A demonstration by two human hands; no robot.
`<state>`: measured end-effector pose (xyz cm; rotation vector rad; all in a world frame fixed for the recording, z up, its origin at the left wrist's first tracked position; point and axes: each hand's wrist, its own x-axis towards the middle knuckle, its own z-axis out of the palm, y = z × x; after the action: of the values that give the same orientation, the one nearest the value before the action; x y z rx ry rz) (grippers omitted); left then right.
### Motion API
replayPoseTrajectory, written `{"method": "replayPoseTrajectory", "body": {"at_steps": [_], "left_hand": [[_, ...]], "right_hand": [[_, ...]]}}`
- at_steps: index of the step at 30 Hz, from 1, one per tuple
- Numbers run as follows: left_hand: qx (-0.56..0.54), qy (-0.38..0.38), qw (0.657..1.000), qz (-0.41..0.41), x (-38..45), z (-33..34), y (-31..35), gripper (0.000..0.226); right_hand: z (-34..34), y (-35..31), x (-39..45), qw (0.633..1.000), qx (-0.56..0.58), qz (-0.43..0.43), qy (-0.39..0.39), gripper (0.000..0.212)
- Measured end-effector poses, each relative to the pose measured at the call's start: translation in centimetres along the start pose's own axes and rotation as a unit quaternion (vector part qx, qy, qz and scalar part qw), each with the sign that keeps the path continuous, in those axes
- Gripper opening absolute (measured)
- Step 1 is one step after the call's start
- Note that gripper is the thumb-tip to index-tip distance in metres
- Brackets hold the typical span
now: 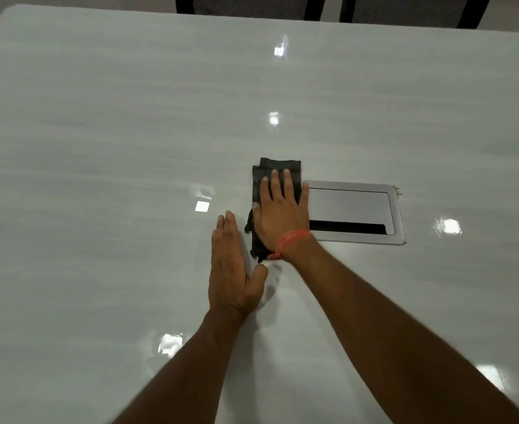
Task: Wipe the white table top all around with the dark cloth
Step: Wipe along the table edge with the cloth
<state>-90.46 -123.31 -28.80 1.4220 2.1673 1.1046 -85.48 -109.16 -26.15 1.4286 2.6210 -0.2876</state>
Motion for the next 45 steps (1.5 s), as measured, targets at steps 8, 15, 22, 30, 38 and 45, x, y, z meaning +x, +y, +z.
{"method": "replayPoseTrajectory", "body": {"at_steps": [8,15,22,30,38,45], "left_hand": [[-0.011,-0.003,1.0,-0.003,0.0,-0.2,0.1,0.084],[-0.004,0.0,1.0,0.004,0.1,0.1,-0.4,0.088],[0.0,-0.016,1.0,0.013,0.1,-0.5,0.1,0.088],[0.04,-0.03,0.998,0.026,0.3,0.0,-0.4,0.087],[0.018,-0.025,0.999,0.019,0.0,-0.2,0.1,0.088],[-0.002,-0.007,0.999,0.032,0.1,-0.1,-0.1,0.088]], "right_hand": [[1.7,0.0,-8.0,0.999,0.0,-0.04,-0.025,0.06],[1.0,0.7,0.6,1.0,0.012,-0.013,0.01,0.059],[4.8,9.5,-18.0,0.998,0.033,0.025,0.039,0.06],[0.7,19.2,-5.0,0.98,0.069,0.171,0.069,0.073],[2.0,16.6,-8.5,0.989,0.088,0.082,0.082,0.07],[2.3,21.8,-11.1,0.983,0.103,0.127,0.078,0.074]]}}
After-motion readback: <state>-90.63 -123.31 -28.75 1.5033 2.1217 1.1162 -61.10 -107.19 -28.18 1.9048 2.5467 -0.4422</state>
